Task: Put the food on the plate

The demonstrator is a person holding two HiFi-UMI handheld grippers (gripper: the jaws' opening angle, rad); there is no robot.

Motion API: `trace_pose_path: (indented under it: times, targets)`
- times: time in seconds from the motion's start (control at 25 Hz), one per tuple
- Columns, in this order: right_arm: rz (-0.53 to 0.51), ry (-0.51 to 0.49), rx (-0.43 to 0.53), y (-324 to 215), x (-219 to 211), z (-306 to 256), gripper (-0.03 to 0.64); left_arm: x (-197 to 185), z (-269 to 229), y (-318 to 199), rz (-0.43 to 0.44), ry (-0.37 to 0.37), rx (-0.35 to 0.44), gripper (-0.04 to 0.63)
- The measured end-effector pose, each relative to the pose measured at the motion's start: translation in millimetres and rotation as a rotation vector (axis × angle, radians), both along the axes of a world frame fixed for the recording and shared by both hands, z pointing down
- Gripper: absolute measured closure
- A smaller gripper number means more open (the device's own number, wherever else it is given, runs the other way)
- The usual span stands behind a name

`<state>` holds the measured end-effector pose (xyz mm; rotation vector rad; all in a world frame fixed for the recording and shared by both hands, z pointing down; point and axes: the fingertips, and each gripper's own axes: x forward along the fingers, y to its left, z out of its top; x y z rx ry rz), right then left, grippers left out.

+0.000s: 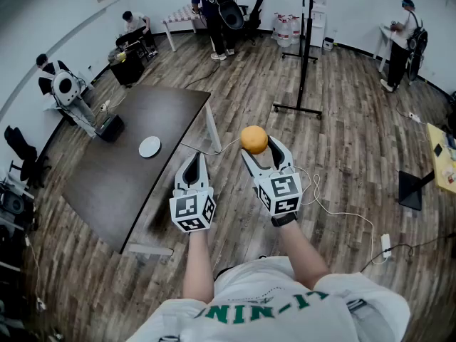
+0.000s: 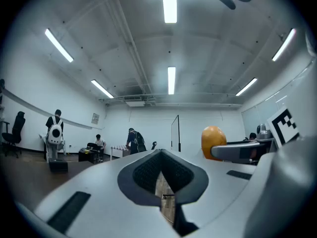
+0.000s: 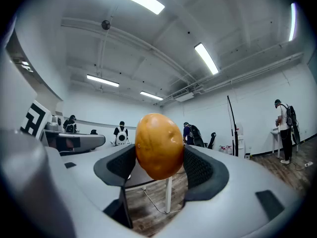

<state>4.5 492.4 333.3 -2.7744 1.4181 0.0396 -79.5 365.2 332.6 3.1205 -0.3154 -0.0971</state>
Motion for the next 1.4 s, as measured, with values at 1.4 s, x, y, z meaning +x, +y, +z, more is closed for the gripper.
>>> trace_pose_path:
  times: [1.4]
  targets:
    - [-0.306, -0.031, -0.02, -419, 183, 11, 0.3, 190, 11, -396, -0.216, 0.026, -0.04, 0.583]
